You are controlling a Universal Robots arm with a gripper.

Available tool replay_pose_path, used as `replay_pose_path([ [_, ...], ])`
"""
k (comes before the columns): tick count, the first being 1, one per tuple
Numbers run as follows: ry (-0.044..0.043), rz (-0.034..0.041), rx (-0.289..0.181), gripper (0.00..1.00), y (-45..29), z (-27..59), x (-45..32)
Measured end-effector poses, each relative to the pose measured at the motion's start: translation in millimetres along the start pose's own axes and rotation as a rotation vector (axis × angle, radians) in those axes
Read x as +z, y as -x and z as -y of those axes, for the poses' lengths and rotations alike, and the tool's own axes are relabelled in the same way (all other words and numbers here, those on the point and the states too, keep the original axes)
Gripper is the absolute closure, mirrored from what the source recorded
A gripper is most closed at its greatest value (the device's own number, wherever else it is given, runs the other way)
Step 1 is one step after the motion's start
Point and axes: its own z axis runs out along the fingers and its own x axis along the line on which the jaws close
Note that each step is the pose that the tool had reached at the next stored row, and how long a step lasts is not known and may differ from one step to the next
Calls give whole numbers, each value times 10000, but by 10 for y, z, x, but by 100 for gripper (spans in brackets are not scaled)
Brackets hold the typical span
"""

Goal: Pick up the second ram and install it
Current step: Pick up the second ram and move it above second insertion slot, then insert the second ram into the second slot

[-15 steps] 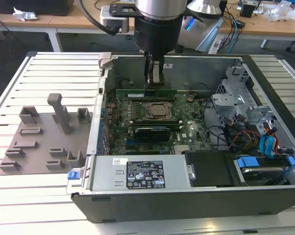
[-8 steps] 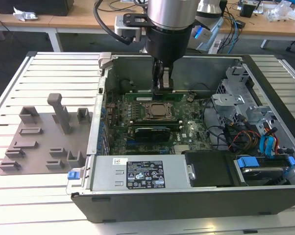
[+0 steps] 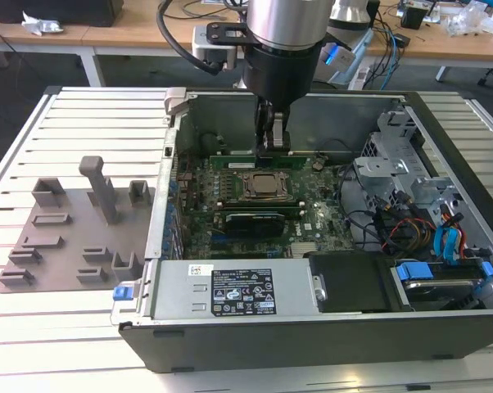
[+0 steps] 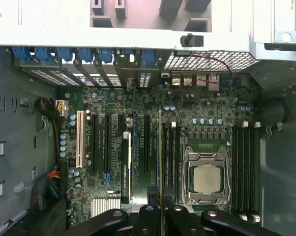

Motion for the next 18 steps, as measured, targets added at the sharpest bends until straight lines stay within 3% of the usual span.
replay_pose_path([
  [6, -1, 1, 0, 87, 1, 1, 5],
  [8, -1, 1, 0, 87, -3, 3, 74],
  [18, 0, 1, 0, 87, -10, 7, 226],
])
